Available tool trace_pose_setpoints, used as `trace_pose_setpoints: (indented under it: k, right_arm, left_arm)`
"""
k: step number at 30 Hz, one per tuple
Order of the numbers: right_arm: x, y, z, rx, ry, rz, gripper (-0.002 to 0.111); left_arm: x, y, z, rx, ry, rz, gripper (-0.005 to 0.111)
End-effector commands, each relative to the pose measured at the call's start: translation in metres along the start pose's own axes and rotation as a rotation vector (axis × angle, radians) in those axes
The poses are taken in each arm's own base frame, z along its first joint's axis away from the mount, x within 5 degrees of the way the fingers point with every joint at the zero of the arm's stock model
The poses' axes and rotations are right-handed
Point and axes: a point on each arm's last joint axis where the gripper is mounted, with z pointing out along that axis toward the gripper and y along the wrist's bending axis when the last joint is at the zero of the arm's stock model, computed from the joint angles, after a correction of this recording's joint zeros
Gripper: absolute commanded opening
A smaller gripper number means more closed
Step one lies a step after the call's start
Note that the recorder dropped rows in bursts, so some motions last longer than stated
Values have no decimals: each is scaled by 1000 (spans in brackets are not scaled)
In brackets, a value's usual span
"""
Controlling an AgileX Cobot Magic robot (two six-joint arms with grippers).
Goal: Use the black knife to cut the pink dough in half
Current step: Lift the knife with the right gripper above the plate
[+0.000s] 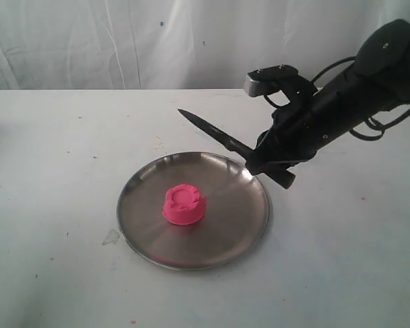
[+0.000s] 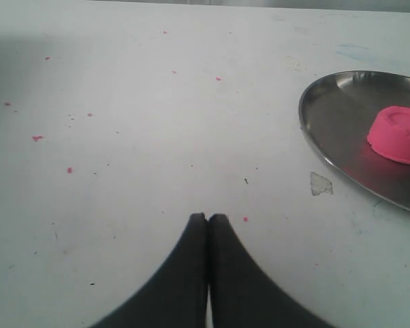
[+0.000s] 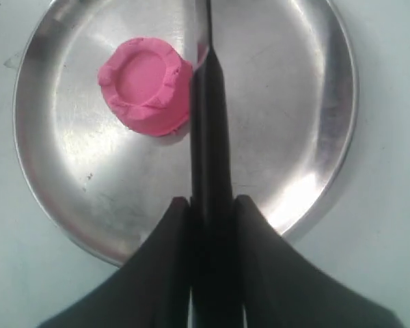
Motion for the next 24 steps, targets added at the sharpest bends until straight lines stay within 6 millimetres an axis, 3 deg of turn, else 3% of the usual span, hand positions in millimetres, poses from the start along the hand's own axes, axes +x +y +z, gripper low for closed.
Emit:
trace_pose_setpoints:
  k: [1, 14, 24]
  right_arm:
    - [-2, 23, -16, 68, 4, -68, 0]
    - [32, 58, -7, 138, 55, -84, 0]
    - [37, 88, -24, 220, 7, -140, 0]
  left_arm:
    - [0, 0, 0, 0, 2, -7, 0]
    - [0, 0, 0, 0, 2, -7, 0]
    - [0, 0, 0, 0, 2, -7, 0]
